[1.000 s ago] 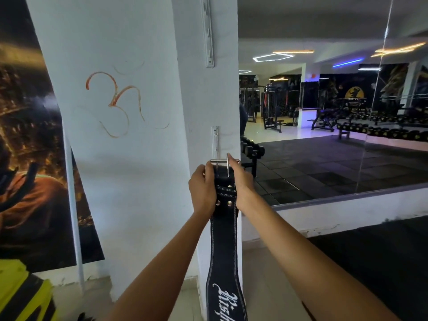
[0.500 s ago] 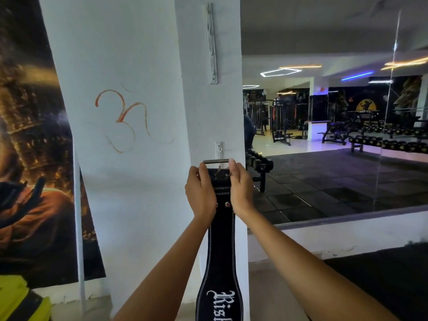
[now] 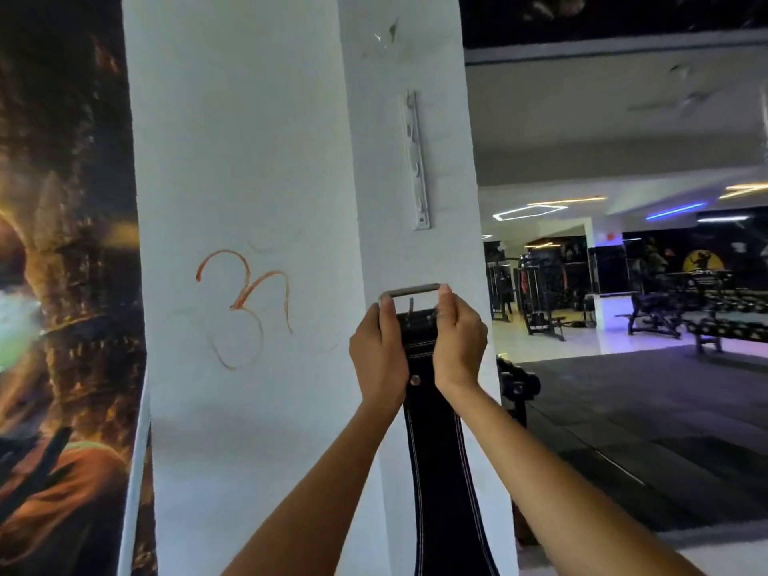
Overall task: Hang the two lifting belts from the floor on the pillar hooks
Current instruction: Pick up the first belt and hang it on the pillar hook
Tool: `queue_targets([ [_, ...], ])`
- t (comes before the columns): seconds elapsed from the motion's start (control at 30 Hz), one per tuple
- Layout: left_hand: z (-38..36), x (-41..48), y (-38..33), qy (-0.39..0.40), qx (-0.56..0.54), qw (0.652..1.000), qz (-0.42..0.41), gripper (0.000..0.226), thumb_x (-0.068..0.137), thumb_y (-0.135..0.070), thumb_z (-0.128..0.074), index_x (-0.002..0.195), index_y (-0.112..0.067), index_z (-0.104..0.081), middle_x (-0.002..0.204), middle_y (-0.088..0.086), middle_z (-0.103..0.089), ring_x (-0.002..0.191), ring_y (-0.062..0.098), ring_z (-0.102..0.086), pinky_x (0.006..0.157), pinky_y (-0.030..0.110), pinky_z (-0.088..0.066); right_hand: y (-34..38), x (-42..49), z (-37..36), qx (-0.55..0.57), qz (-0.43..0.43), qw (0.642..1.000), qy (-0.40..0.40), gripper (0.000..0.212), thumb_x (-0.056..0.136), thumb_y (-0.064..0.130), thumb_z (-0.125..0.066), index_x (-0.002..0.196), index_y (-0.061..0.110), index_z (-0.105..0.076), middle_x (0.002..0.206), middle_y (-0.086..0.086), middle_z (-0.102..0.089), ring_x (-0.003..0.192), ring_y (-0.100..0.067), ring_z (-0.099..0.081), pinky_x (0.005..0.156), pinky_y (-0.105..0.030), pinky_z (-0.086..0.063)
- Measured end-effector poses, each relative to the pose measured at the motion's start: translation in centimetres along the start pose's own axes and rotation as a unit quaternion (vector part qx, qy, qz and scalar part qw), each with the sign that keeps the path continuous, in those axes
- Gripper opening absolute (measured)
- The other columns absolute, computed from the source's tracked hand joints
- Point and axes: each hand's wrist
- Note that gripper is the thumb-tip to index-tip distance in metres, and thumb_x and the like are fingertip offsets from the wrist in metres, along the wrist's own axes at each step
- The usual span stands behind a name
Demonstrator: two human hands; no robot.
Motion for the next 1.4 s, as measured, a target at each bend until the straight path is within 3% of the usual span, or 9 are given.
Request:
queue_targets([
  [0.27, -6.8, 14.3, 1.5, 0.006, -0.034, 0.998, -0.062, 0.052, 0.101, -0.033, -0.032, 0.056, -0.015, -0.052, 0.054, -0.005, -0.054, 0.049, 0.004, -0.051, 0.051, 0.016, -0.039, -1.7, 13.7, -6.7, -0.067, 0.075, 0.994, -0.042, 0.052, 0.098, 0.036, -0.036, 0.048, 0.022, -0.030, 0.046, 0.004, -0.032, 0.047, -0.010, -0.031, 0.050, -0.030, -0.023],
  [0.4, -10.2, 19.0, 1.6, 0.000, -0.014, 0.996, -0.091, 0.057, 0.101, -0.035, -0.029, 0.076, 0.004, -0.063, 0.060, 0.004, -0.057, 0.059, 0.017, -0.054, 0.059, 0.033, -0.041, -2.6, 19.3, -8.0, -0.099, 0.083, 0.990, -0.052, 0.051, 0.098, 0.040, -0.035, 0.049, 0.027, -0.029, 0.051, 0.005, -0.033, 0.063, -0.022, -0.039, 0.053, -0.030, -0.025],
  [0.53, -13.4, 24.3, 2.1, -0.003, 0.032, 0.995, -0.096, 0.052, 0.101, -0.034, -0.026, 0.064, -0.008, -0.052, 0.057, -0.004, -0.047, 0.053, 0.008, -0.044, 0.056, 0.031, -0.028, -3.5, 25.1, -9.6, -0.135, 0.111, 0.984, -0.031, 0.055, 0.095, 0.047, -0.037, 0.047, 0.022, -0.031, 0.051, 0.000, -0.039, 0.055, -0.021, -0.041, 0.048, -0.033, -0.026],
  [0.63, -16.1, 28.4, 2.1, -0.017, 0.042, 0.995, -0.090, 0.051, 0.101, -0.034, -0.026, 0.060, -0.013, -0.047, 0.060, -0.003, -0.046, 0.060, 0.017, -0.046, 0.065, 0.030, -0.029, -4.2, 30.0, -11.5, -0.141, 0.110, 0.983, -0.047, 0.052, 0.096, 0.045, -0.035, 0.051, 0.019, -0.039, 0.069, -0.008, -0.053, 0.071, -0.030, -0.054, 0.061, -0.031, -0.033],
  [0.73, -18.4, 31.6, 2.1, -0.016, 0.050, 0.996, -0.074, 0.051, 0.101, -0.034, -0.026, 0.090, 0.001, -0.062, 0.087, 0.012, -0.064, 0.087, 0.031, -0.057, 0.071, 0.031, -0.032, -4.7, 33.8, -12.8, -0.151, 0.084, 0.983, -0.056, 0.050, 0.097, 0.043, -0.034, 0.080, 0.005, -0.063, 0.090, -0.014, -0.063, 0.090, -0.033, -0.059, 0.067, -0.033, -0.036],
  [0.97, -19.9, 34.3, 3.9, 0.022, 0.118, 0.993, -0.015, 0.044, 0.099, -0.028, -0.028, 0.118, 0.004, -0.052, 0.123, 0.022, -0.057, 0.113, 0.038, -0.052, 0.085, 0.037, -0.037, -7.8, 37.5, -14.4, -0.168, 0.007, 0.986, 0.016, 0.049, 0.095, 0.040, -0.037, 0.109, -0.001, -0.059, 0.116, -0.019, -0.062, 0.107, -0.037, -0.056, 0.079, -0.037, -0.042],
  [1.17, -19.3, 31.9, 5.3, 0.029, 0.081, 0.990, -0.114, 0.042, 0.101, -0.040, -0.023, 0.098, -0.011, -0.054, 0.088, 0.003, -0.057, 0.087, 0.026, -0.054, 0.073, 0.032, -0.032, -9.7, 35.5, -13.1, -0.099, 0.108, 0.986, 0.078, 0.042, 0.096, 0.046, -0.029, 0.089, 0.015, -0.056, 0.091, -0.008, -0.062, 0.093, -0.028, -0.058, 0.080, -0.037, -0.043],
  [1.3, -18.3, 30.7, 7.2, 0.067, -0.058, 0.984, -0.155, 0.034, 0.091, -0.046, -0.051, 0.095, -0.014, -0.060, 0.098, 0.003, -0.062, 0.089, 0.016, -0.059, 0.076, 0.027, -0.044, -10.2, 34.6, -12.0, 0.099, 0.100, 0.975, 0.174, 0.016, 0.092, 0.028, -0.052, 0.097, 0.014, -0.057, 0.107, -0.003, -0.056, 0.100, -0.017, -0.057, 0.082, -0.021, -0.046],
  [1.4, -18.3, 31.2, 6.8, 0.061, -0.075, 0.989, -0.115, 0.034, 0.083, -0.044, -0.063, 0.084, -0.010, -0.063, 0.082, 0.004, -0.067, 0.077, 0.020, -0.064, 0.074, 0.035, -0.049, -9.9, 35.2, -12.2, 0.054, 0.091, 0.983, 0.151, 0.034, 0.084, 0.043, -0.060, 0.093, 0.010, -0.062, 0.092, -0.003, -0.065, 0.088, -0.018, -0.063, 0.083, -0.033, -0.049],
])
Point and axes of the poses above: each hand's wrist, its own x-axis towards the middle knuckle, its own z-axis out of the back of the hand, y = z × x
